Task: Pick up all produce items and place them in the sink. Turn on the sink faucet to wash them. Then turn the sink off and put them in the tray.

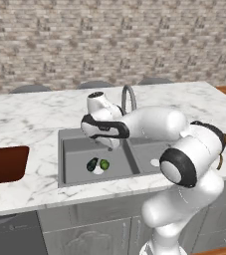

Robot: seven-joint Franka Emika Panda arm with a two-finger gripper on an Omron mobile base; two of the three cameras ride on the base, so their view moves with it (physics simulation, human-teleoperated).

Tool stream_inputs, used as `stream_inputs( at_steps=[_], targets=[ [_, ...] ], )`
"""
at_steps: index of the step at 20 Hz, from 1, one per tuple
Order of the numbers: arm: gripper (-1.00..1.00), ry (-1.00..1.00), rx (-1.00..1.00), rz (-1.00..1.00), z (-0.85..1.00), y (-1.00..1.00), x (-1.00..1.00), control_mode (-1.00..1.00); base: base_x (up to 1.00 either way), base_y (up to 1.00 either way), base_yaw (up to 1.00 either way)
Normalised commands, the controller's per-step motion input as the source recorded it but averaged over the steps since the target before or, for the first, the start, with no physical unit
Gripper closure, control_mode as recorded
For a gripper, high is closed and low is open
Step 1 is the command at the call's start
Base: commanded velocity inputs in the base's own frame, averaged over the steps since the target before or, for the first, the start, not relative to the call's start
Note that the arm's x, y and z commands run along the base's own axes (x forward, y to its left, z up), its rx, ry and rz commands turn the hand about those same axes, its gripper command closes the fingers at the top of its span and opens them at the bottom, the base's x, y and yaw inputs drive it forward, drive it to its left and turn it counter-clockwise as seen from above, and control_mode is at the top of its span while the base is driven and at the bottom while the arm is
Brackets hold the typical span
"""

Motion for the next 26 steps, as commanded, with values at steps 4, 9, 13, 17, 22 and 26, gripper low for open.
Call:
stream_inputs(
  at_steps=[4,9,13,17,22,26],
  targets=[
    [-1.00,-0.27,0.01,0.06,0.74,-0.54,-0.81,-1.00,0.00,0.00,0.00],
    [-1.00,-0.18,0.03,0.07,0.59,-0.67,-0.68,-1.00,0.00,0.00,0.00],
    [-1.00,-0.12,0.07,0.08,0.48,-0.79,-0.58,-1.00,0.00,0.00,0.00],
    [-1.00,-0.08,0.10,0.10,0.42,-0.78,-0.57,-1.00,0.00,0.00,0.00],
    [-1.00,-0.04,0.12,0.09,0.29,-0.78,-0.50,-1.00,0.00,0.00,0.00],
    [-1.00,-0.02,0.19,0.05,0.03,-0.80,-0.24,-1.00,0.00,0.00,0.00]
  ],
)
